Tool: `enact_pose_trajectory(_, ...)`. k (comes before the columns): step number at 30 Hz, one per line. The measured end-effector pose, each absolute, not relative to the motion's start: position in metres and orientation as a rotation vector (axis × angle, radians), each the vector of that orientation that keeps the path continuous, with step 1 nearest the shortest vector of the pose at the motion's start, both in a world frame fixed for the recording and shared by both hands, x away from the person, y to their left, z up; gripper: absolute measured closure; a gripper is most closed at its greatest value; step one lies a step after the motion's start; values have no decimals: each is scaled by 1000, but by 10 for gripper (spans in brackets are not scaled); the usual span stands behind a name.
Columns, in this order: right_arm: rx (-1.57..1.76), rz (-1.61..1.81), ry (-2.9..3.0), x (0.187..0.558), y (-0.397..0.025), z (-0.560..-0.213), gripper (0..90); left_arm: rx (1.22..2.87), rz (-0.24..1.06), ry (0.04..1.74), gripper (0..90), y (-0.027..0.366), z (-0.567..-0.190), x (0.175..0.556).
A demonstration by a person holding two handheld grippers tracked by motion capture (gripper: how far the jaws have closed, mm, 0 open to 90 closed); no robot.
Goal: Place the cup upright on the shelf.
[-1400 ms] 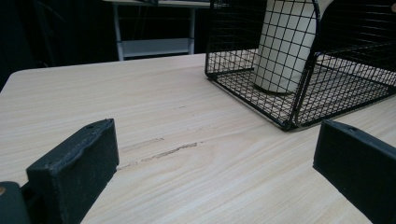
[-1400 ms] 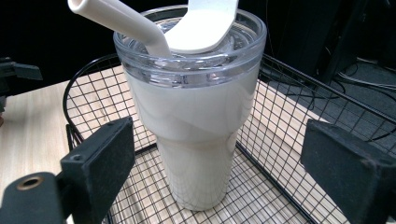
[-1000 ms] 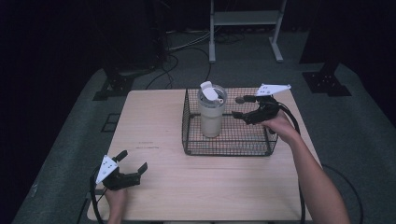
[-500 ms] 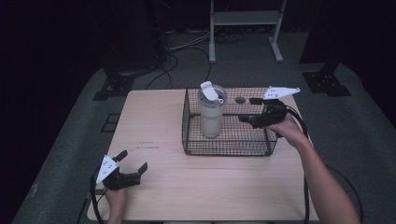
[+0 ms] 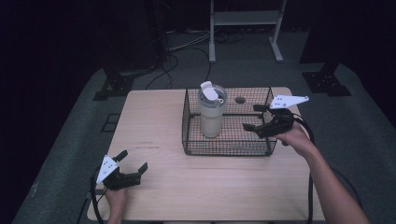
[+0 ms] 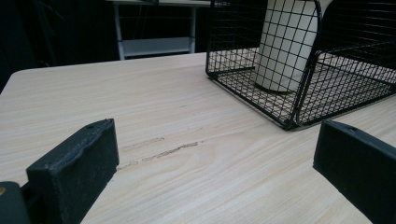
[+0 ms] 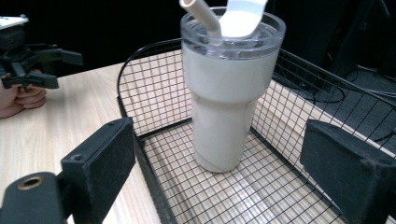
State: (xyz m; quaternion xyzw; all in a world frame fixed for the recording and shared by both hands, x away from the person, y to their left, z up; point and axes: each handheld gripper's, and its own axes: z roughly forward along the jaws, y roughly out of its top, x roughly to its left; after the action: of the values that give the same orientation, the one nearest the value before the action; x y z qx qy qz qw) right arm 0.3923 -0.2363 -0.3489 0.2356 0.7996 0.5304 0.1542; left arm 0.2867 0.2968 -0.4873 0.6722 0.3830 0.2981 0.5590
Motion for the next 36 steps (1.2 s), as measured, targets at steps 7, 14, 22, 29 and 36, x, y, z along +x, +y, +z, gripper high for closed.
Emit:
enact_pose_trajectory(7, 672, 1543, 2303, 377, -240, -356, 97, 1587, 703, 904, 0, 296, -487, 287)
enact_pose_trajectory(14, 657, 1562, 2295, 363, -246, -362, 97, 1591, 705, 902, 0, 296, -487, 287)
enact_pose_trajectory(22, 651, 1580, 2277, 349, -253, -367, 97, 1591, 705, 903, 0, 296, -487, 287)
enact_pose_trajectory(29, 645, 1573, 2285, 336, -258, -377, 97, 1592, 706, 903, 0, 296, -487, 287)
enact_pose_trajectory(36, 654, 1582, 2274, 322, -263, -386, 97, 1594, 705, 904, 0, 296, -487, 286)
